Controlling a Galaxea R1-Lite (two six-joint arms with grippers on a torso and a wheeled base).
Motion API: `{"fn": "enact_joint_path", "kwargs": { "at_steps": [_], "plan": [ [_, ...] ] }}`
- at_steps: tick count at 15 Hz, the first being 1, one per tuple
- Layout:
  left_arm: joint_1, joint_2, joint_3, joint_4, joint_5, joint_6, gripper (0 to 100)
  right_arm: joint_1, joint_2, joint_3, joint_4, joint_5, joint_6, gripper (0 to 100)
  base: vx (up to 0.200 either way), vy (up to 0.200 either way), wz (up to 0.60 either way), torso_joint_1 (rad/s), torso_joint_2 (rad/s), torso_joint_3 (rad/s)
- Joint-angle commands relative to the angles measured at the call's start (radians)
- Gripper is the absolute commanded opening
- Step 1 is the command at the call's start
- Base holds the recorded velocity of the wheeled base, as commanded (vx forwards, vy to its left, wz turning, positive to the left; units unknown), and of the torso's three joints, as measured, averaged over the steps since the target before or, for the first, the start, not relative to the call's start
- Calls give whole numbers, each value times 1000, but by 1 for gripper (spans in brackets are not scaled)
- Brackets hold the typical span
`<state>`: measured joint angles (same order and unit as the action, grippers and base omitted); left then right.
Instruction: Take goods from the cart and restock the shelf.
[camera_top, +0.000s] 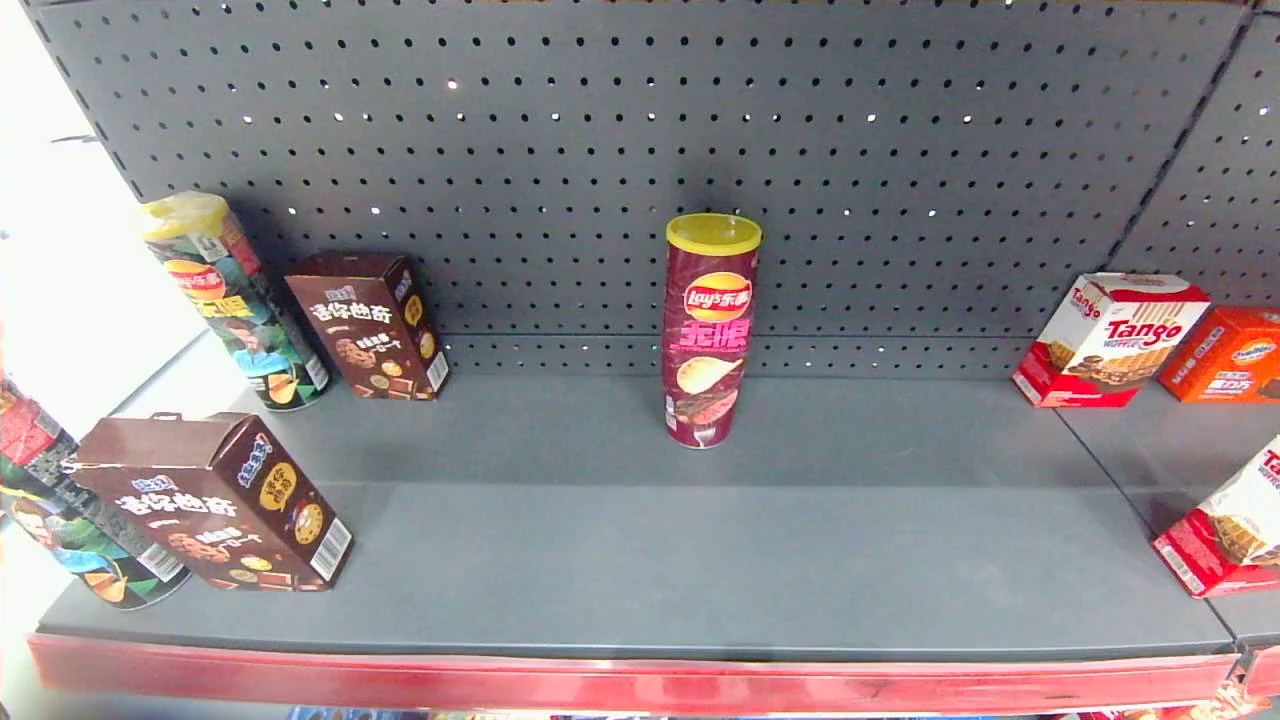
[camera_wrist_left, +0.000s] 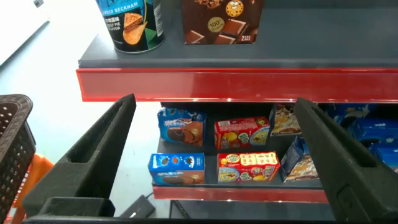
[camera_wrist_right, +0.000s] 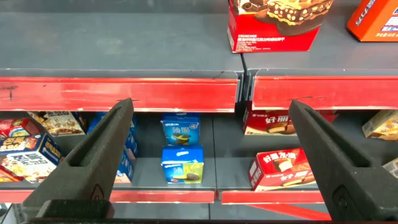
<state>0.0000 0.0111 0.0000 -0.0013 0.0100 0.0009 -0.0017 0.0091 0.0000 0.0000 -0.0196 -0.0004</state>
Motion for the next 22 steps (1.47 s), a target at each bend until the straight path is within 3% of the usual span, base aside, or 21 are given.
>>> {"fn": "enact_joint_path", "kwargs": {
  "at_steps": [1, 7, 19, 22],
  "plan": [
    [0, 0, 0, 0, 1, -1, 100, 0, 2, 0, 0, 0, -1, 100, 0, 0, 0, 0, 0, 0],
    [0, 0, 0, 0, 2, -1, 100, 0, 0, 0, 0, 0, -4, 100, 0, 0, 0, 0, 0, 0],
    [0, 0, 0, 0, 2, -1, 100, 0, 0, 0, 0, -2, 0, 100, 0, 0, 600, 4, 3, 3],
    [0, 0, 0, 0, 2, -1, 100, 0, 0, 0, 0, -2, 0, 100, 0, 0, 0, 0, 0, 0]
  ]
}}
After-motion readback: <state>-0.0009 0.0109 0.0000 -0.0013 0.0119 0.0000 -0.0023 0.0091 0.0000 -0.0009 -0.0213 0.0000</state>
